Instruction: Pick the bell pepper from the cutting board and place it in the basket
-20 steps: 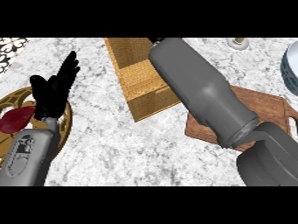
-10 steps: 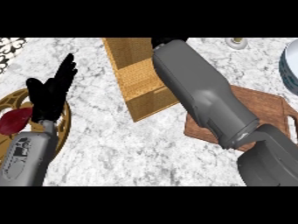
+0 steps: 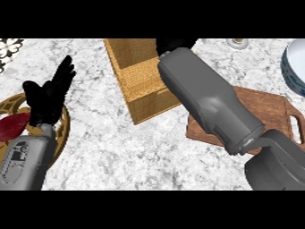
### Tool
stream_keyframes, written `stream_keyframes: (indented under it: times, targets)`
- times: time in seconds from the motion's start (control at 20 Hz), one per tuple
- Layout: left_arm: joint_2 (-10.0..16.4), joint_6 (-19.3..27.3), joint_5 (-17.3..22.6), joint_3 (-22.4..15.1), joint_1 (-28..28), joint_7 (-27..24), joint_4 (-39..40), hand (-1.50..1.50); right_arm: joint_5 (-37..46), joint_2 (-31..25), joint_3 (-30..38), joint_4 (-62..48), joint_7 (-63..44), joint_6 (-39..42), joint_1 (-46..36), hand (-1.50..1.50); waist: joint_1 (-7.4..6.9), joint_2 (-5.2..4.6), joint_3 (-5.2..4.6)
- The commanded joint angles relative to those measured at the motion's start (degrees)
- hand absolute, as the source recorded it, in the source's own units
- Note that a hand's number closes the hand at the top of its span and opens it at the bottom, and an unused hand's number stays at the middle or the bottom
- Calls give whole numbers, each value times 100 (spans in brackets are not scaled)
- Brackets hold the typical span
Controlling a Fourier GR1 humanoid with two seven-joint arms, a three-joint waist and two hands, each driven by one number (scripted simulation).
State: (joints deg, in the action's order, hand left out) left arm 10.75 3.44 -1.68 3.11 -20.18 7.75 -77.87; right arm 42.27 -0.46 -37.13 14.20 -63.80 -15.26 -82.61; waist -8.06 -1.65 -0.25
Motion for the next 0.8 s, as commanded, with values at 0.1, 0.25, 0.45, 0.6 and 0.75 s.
stream_keyframes:
  times: [0.1, 0.25, 0.45, 0.6, 0.75]
  targets:
    - [-55, 20, -56, -92, 28, 42, -124, 0, -105, 43, -175, 80, -752, 267, 190, 150, -31, -11, 7]
    - [-3, 16, 34, 11, -49, 205, -214, 0, -68, 42, -269, 35, -691, 82, 394, 150, 5, -9, 11]
    - [73, -64, 77, 83, -116, 102, -121, 0, -261, 41, -209, 111, -751, 384, 298, 150, -45, -31, 6]
    - [87, -63, 90, 52, -147, 410, -294, 0, -432, 40, -119, 161, -687, 493, 317, 150, 19, 4, 14]
    - [51, 13, -87, -38, 120, 135, -246, 0, -498, 40, -130, 78, -628, 309, 537, 150, -23, -40, 11]
